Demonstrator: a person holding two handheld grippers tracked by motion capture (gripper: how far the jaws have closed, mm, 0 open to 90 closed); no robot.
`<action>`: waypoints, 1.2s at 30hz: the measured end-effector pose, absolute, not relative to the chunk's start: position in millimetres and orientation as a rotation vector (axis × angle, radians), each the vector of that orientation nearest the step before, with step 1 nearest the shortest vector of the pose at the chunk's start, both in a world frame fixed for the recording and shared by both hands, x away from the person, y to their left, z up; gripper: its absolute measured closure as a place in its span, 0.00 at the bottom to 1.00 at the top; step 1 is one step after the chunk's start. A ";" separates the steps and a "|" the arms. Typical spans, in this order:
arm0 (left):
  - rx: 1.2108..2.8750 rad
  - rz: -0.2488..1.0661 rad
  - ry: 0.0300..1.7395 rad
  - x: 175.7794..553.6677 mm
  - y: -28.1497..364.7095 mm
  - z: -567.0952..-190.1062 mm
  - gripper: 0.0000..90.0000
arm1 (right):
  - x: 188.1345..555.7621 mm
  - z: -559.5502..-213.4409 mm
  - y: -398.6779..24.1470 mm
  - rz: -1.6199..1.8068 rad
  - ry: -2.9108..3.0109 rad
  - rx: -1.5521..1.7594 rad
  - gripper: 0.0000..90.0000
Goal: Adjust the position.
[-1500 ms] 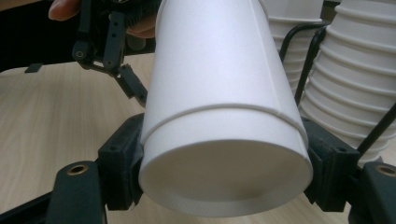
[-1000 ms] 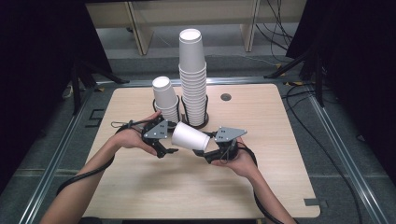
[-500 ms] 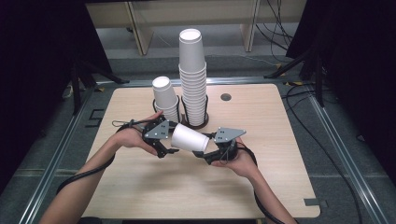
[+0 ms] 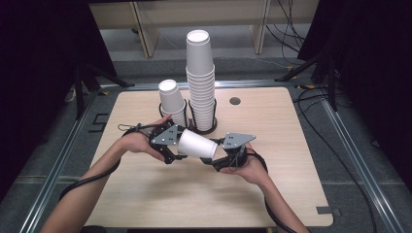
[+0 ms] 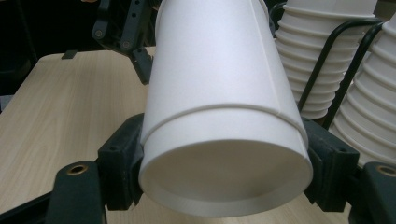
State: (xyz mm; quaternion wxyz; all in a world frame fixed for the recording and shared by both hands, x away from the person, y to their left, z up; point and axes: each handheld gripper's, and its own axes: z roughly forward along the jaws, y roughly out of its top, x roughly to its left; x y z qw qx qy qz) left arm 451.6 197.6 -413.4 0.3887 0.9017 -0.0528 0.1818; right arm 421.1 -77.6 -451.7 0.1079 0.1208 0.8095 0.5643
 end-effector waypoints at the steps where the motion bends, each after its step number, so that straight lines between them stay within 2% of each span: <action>1: 2.294 0.462 -0.139 451.5 197.3 -413.5 0.08 | 421.0 -451.6 -77.4 1.661 2.385 0.353 0.31; 36: 2.297 0.432 -0.180 448.6 195.7 -413.8 0.09 | 422.6 -457.3 -74.8 1.665 2.419 0.345 0.30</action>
